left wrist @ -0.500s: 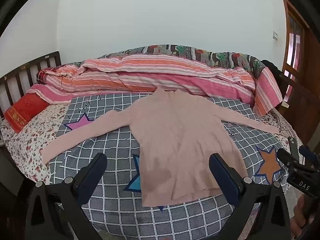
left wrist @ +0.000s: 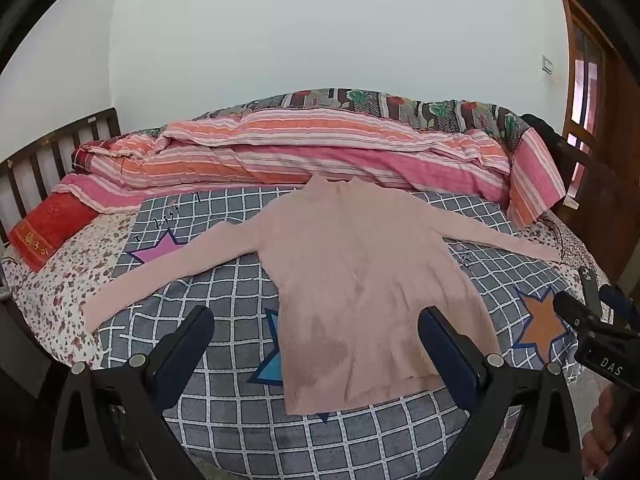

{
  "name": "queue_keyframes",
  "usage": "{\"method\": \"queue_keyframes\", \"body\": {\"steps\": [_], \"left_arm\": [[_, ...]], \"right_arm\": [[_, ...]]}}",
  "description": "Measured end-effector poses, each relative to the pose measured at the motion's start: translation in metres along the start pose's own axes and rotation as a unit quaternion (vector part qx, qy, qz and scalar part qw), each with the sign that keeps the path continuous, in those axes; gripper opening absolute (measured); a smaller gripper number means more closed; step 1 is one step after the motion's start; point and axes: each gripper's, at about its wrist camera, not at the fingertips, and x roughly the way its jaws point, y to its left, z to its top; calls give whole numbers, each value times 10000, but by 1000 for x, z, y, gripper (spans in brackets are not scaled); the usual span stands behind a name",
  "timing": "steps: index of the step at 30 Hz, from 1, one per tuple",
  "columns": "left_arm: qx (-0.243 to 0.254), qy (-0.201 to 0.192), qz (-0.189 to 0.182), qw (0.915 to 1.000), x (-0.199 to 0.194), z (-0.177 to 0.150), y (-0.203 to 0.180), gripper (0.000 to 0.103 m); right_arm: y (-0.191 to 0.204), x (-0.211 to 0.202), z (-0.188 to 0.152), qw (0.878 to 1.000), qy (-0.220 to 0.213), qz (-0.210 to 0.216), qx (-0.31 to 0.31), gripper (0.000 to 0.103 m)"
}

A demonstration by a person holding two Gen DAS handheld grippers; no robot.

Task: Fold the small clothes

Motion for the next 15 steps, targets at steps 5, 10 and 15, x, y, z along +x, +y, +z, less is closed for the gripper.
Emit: {"method": "queue_keyframes", "body": {"steps": [5, 10, 15], "left_arm": [[53, -17, 24, 10000, -2, -6, -4, 103], [29, 1, 15, 10000, -2, -5, -3, 103], [18, 26, -17, 10000, -2, -5, -1, 103]], "right_arm": [[3, -1, -2, 10000, -11, 39, -18, 103], [5, -1, -3, 10000, 16, 65, -48, 103], [6, -2, -3, 10000, 13, 76, -26, 103]]}}
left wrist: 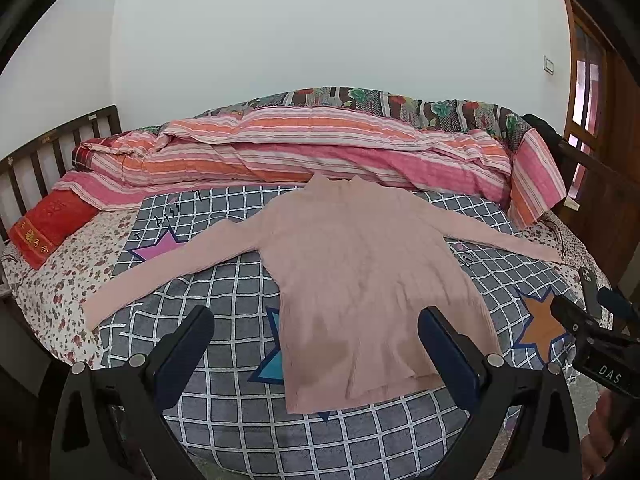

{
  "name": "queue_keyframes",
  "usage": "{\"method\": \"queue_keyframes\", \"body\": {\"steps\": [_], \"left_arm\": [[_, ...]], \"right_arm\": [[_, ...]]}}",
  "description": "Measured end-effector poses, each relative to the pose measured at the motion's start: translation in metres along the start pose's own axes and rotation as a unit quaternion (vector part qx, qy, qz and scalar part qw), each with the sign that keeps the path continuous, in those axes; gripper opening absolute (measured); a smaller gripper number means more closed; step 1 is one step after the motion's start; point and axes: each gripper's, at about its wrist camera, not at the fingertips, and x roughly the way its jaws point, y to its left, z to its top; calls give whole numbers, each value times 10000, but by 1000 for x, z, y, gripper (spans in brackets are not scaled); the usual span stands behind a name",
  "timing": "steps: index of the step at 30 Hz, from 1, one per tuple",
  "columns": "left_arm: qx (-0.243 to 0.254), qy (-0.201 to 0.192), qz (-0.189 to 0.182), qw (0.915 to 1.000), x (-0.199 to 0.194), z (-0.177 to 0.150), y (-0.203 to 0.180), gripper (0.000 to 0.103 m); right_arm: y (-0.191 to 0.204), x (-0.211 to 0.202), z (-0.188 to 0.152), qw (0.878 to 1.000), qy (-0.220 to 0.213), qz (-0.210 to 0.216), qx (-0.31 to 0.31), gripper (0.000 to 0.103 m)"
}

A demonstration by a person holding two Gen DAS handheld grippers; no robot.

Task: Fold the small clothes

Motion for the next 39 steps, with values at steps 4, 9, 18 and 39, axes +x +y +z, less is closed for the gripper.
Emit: {"method": "queue_keyframes", "body": {"steps": [4, 9, 18, 39], "left_arm": [[-10, -9, 3, 10000, -1, 0, 0, 103], [6, -3, 22, 10000, -1, 1, 0, 103], [-1, -1, 32, 10000, -3, 2, 0, 103], [108, 3, 10, 9999, -5, 8, -8, 103]], "right_arm": [[0, 0, 0, 10000, -1, -16, -26, 103], [0, -1, -1, 10000, -1, 9, -6, 103], [-2, -4, 0, 10000, -37, 28, 26, 103], [-8, -7, 3, 9999, -55, 81, 129, 103]]}}
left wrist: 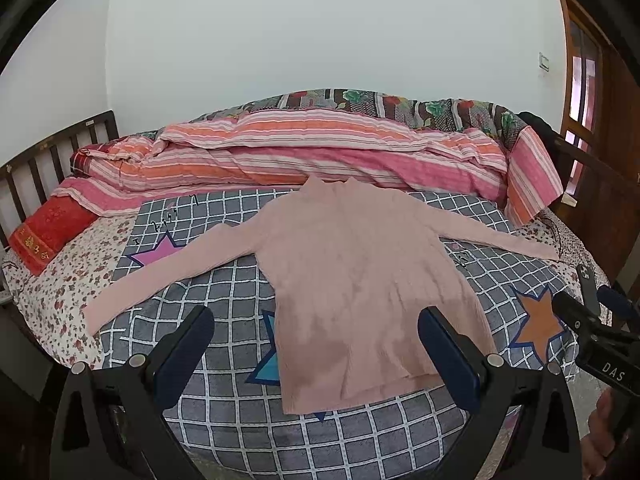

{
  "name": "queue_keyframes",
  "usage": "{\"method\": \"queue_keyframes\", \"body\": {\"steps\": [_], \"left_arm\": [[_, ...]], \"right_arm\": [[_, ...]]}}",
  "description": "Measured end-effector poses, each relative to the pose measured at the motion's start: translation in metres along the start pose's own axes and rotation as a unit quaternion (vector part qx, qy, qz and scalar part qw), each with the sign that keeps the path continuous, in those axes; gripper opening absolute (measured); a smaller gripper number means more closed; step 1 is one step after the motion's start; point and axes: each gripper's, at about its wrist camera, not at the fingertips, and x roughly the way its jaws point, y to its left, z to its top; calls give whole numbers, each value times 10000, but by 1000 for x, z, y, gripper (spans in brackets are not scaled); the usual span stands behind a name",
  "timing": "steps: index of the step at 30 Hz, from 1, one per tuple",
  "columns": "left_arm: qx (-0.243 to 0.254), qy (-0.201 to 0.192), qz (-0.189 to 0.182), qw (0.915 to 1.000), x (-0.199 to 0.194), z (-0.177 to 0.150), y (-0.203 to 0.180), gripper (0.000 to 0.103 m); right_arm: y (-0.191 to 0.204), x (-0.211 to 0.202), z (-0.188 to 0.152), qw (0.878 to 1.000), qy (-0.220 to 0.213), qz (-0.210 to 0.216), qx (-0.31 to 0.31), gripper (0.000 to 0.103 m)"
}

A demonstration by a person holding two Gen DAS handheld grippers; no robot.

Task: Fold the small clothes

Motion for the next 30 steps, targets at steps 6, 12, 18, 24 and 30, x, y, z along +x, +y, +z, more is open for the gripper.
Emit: {"method": "queue_keyframes", "body": {"steps": [6, 12, 18, 24, 30], "left_arm": [[-43, 7, 3, 10000, 0, 0, 2, 103], [-86, -6, 8, 10000, 1, 0, 5, 103], [-114, 9, -15, 9999, 2, -2, 8, 103], [-149, -8, -86, 9999, 8, -3, 11, 103], [20, -201, -19, 9998, 20, -1, 16, 103]], "right_arm": [[0, 1, 1, 10000, 15, -3, -23, 103], [4, 0, 1, 10000, 8, 32, -34, 103], [8, -1, 1, 10000, -11, 0, -91, 103], [8, 1, 3, 9999, -11, 86, -80, 103], [13, 10, 5, 9997, -64, 188, -162, 103]]}}
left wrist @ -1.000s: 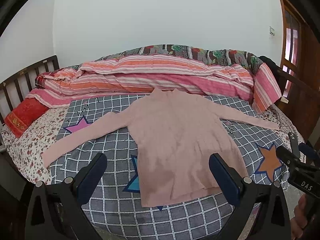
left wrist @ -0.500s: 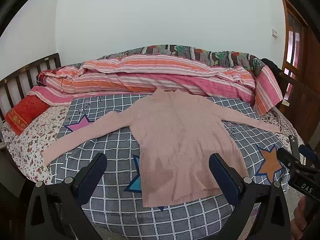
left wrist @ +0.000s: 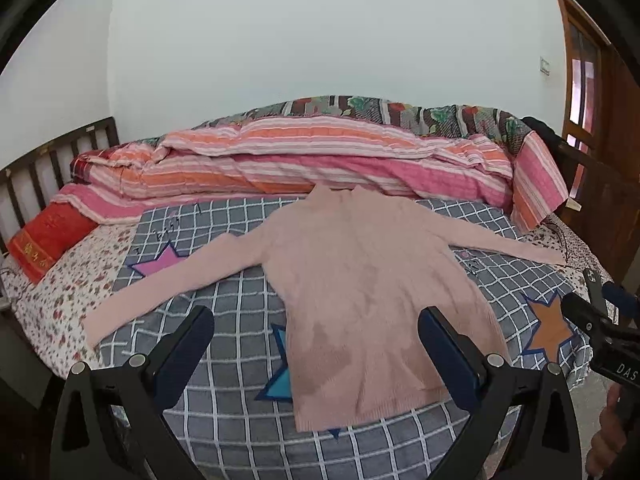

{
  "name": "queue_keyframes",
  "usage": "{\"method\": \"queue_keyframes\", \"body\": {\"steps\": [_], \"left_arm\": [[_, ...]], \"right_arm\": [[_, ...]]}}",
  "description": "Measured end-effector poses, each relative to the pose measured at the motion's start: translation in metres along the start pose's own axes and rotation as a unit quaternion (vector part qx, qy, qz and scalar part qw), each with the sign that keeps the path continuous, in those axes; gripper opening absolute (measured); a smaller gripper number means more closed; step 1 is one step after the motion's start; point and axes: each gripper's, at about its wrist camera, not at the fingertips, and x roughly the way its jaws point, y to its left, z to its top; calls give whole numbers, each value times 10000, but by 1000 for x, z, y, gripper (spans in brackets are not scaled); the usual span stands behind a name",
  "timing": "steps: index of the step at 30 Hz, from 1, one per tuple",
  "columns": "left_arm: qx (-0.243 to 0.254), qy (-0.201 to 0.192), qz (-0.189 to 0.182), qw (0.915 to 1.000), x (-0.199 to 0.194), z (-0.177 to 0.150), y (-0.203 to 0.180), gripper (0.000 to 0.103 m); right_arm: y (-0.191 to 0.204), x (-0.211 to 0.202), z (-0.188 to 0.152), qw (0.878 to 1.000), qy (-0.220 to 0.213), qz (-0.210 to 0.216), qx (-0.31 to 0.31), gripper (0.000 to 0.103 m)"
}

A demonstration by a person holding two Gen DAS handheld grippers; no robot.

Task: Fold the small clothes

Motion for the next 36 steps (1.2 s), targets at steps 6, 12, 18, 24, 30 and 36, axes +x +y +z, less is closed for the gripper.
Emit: {"method": "queue_keyframes", "body": {"steps": [6, 12, 18, 24, 30, 36], "left_arm": [[-420, 116, -229, 9988, 40, -10, 37, 103], [-1169, 250, -264, 9925, 95, -38, 109, 95], [-2098, 581, 30, 9760, 141, -63, 189, 80], [-3219, 612, 64, 9448, 171, -79, 262, 78], [-4339, 422, -85, 8999, 194, -95, 308, 64], [-4668, 360, 278, 8832, 211, -90, 330, 34]], "right_arm": [[7, 33, -6, 9999, -96, -81, -86, 103], [15, 77, -25, 9987, 65, -226, -459, 103], [20, 116, -35, 9977, 495, -99, -461, 102], [37, 142, -44, 9953, 719, 147, -638, 102], [45, 161, -42, 9934, 925, 213, -642, 102], [50, 167, -30, 9941, 968, 357, -336, 102]]}}
